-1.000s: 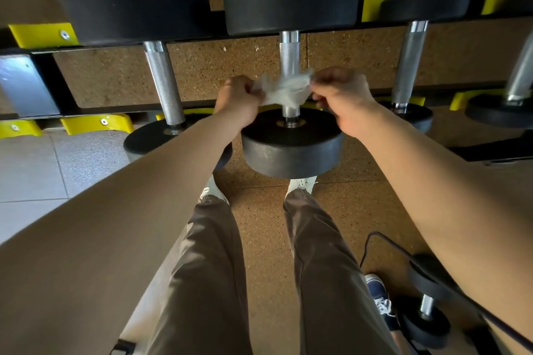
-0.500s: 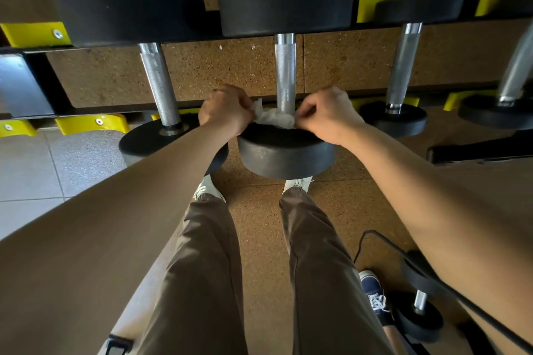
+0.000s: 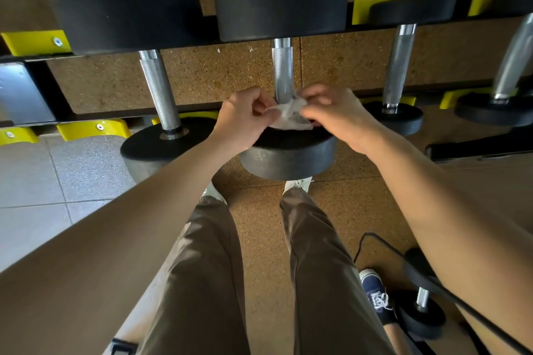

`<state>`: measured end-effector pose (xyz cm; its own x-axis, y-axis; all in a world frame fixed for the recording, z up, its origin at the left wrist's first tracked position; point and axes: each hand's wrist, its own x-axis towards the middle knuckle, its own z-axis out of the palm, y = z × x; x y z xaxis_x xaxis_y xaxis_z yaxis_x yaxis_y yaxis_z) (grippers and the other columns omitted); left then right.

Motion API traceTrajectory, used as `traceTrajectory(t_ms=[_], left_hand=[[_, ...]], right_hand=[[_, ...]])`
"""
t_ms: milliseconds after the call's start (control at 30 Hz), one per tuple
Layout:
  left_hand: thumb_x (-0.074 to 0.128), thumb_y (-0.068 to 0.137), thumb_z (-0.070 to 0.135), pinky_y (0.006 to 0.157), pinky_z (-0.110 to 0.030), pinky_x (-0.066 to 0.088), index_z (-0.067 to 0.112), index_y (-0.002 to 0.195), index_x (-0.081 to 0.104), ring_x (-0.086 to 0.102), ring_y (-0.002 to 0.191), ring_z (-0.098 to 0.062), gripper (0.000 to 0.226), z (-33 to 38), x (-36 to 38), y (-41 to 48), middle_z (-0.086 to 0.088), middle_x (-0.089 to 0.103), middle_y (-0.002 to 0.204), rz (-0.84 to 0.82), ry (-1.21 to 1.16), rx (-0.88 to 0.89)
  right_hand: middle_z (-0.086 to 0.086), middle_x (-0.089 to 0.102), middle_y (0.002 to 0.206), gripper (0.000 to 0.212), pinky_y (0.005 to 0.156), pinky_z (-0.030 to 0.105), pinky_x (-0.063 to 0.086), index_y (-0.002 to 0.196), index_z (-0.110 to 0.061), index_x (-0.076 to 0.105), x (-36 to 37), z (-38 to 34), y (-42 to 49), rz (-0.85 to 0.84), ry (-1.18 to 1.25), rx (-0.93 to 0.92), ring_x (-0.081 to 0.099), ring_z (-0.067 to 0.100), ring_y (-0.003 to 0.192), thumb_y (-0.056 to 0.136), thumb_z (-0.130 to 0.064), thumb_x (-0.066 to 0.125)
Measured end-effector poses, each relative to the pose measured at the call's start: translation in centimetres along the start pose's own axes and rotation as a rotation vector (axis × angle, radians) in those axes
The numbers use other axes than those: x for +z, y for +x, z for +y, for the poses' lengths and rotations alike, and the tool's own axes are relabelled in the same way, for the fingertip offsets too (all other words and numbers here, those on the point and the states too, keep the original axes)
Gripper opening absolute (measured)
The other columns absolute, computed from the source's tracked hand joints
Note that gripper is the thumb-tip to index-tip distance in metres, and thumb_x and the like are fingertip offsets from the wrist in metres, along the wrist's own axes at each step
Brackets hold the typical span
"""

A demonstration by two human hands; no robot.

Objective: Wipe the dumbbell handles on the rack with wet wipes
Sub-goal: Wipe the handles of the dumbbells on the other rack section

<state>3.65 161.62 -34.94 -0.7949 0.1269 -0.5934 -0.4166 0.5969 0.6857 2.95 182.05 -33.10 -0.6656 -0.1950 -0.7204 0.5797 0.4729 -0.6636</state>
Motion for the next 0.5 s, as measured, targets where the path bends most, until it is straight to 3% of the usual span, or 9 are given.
traceTrajectory(t_ms=[67, 133, 267, 400, 500], left_hand=[[0.078, 0.087, 0.022, 0.071, -0.026, 0.055, 0.022, 0.088, 0.067, 0.068, 0.08, -0.012, 0.011, 0.3, -0.1, 0.0, 0.002, 0.071, 0.087, 0.046, -0.076, -0.018], [0.079, 0.085, 0.021, 0.068, -0.021, 0.053, 0.023, 0.085, 0.067, 0.066, 0.076, -0.011, 0.012, 0.6, -0.3, 0.1, 0.001, 0.071, 0.085, 0.075, -0.146, -0.058], [0.074, 0.087, 0.014, 0.062, -0.016, 0.048, 0.018, 0.086, 0.069, 0.062, 0.072, -0.006, 0.007, 1.3, -0.4, 0.6, -0.004, 0.072, 0.086, 0.115, -0.356, -0.177], [0.066, 0.092, 0.013, 0.061, -0.013, 0.048, 0.023, 0.094, 0.069, 0.064, 0.073, -0.004, 0.01, 1.5, -0.3, 2.4, -0.005, 0.076, 0.097, 0.159, -0.414, -0.229], [0.063, 0.093, 0.015, 0.071, -0.022, 0.056, 0.028, 0.107, 0.065, 0.068, 0.084, -0.01, 0.019, 1.8, -0.2, 4.2, -0.001, 0.075, 0.103, 0.126, -0.451, -0.262]], right_hand=[[-0.009, 0.068, 0.098, 0.026, 0.074, 0.023, 0.052, 0.106, -0.019, 0.067, 0.6, 0.0, -0.2, -0.033, -0.283, -0.095, 0.065, 0.007, 0.086, 0.082, -0.02, 0.078], [-0.006, 0.068, 0.098, 0.022, 0.078, 0.03, 0.054, 0.101, -0.017, 0.069, 0.6, 0.2, 0.0, 0.019, -0.375, -0.131, 0.065, 0.011, 0.088, 0.081, -0.013, 0.079], [-0.004, 0.069, 0.098, 0.021, 0.075, 0.029, 0.061, 0.101, -0.016, 0.068, -1.2, 0.5, 0.5, 0.196, -0.106, -0.016, 0.07, 0.011, 0.086, 0.084, -0.005, 0.074], [-0.007, 0.071, 0.095, 0.019, 0.081, 0.039, 0.062, 0.094, -0.026, 0.069, -3.9, 1.2, 2.2, 0.527, 0.044, 0.083, 0.071, 0.013, 0.092, 0.086, -0.009, 0.072], [-0.005, 0.071, 0.105, 0.024, 0.088, 0.033, 0.058, 0.111, -0.017, 0.073, -4.3, 0.5, 3.7, 0.584, 0.15, 0.13, 0.067, 0.01, 0.098, 0.087, -0.012, 0.071]])
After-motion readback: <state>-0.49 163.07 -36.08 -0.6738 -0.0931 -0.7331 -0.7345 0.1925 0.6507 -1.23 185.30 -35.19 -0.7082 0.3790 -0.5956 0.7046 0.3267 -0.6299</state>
